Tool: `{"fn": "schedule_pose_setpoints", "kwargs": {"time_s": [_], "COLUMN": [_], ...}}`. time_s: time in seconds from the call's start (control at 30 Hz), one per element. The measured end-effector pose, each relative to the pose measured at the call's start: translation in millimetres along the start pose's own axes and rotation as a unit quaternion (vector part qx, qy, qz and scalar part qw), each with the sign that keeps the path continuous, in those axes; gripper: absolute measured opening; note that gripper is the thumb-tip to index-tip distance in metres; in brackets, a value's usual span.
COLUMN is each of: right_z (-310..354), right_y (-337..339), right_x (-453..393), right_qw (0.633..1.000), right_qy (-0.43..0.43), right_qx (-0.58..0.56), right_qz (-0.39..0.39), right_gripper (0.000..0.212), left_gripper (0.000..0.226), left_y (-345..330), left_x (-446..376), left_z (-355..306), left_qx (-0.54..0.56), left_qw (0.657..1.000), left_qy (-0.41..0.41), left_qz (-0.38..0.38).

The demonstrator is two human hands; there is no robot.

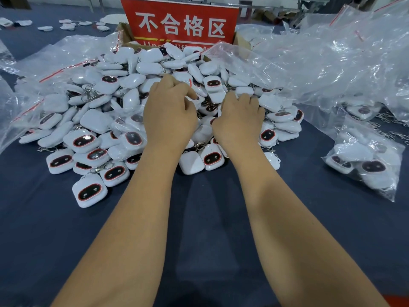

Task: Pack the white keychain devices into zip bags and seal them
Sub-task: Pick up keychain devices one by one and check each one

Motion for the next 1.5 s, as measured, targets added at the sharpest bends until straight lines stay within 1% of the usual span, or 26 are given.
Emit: {"fn": "schedule_pose_setpoints", "kwargs": {"time_s": [0.1,0.17,0.2,0.23,0.27,0.33,0.4,0.47,0.53,0.6,0.8,0.9,1.03,1.23,1.5], "right_z": [3,10,13,15,17,15,12,7,3,1,-2,-2,2,8,9], "right_y": [1,4,6,7,7,7,4,-1,-10,-19,-32,-36,-36,-33,-30], "right_x": [-2,-2,-1,0,1,2,1,-1,-2,-3,-4,-4,-4,-2,-1], "right_qw": [1.0,0.995,0.987,0.97,0.945,0.897,0.867,0.843,0.819,0.804,0.763,0.752,0.74,0.747,0.754], "right_qy": [0.015,0.039,0.043,0.039,0.029,0.003,-0.022,-0.047,-0.075,-0.094,-0.135,-0.143,-0.127,-0.097,-0.085], "right_qx": [-0.013,-0.087,-0.158,-0.241,-0.325,-0.441,-0.497,-0.535,-0.569,-0.585,-0.627,-0.636,-0.65,-0.644,-0.639], "right_qz": [0.0,-0.01,-0.011,-0.009,-0.007,-0.013,-0.011,-0.003,0.018,0.041,0.083,0.096,0.116,0.131,0.126], "right_gripper": [0.035,0.04,0.042,0.043,0.043,0.044,0.044,0.042,0.045,0.048,0.045,0.048,0.037,0.042,0.041], "left_gripper": [0.028,0.028,0.028,0.028,0.028,0.029,0.031,0.034,0.034,0.033,0.029,0.029,0.032,0.035,0.036], "left_y": [2,2,2,2,2,2,0,-2,-4,-6,-10,-11,-12,-12,-13], "left_x": [-1,-1,-1,-1,-1,-1,-1,-1,-1,-2,-2,-2,-1,-2,-2], "left_z": [1,1,1,1,0,-1,-1,-1,0,2,5,6,5,4,3], "left_qx": [0.011,0.017,0.018,0.017,0.011,-0.021,-0.054,-0.063,-0.064,-0.064,-0.075,-0.074,-0.085,-0.088,-0.094], "left_qw": [1.0,1.0,1.0,1.0,1.0,1.0,0.998,0.998,0.998,0.998,0.996,0.996,0.995,0.994,0.994], "left_qy": [0.006,0.004,0.003,0.002,-0.001,-0.008,-0.009,-0.01,-0.009,-0.001,0.024,0.028,0.027,0.025,0.019], "left_qz": [-0.013,-0.018,-0.019,-0.018,-0.018,-0.016,-0.009,0.003,0.015,0.026,0.045,0.047,0.05,0.054,0.06]}}
Point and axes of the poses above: each hand's wrist, its own x-axis away from the middle knuckle, its own y-axis out of the back of the hand, z = x × y, the point moved 10 cm from there along -x, towards the middle knuckle, and after that the axes turned 12 degrees about -x, right-handed, at the moved point
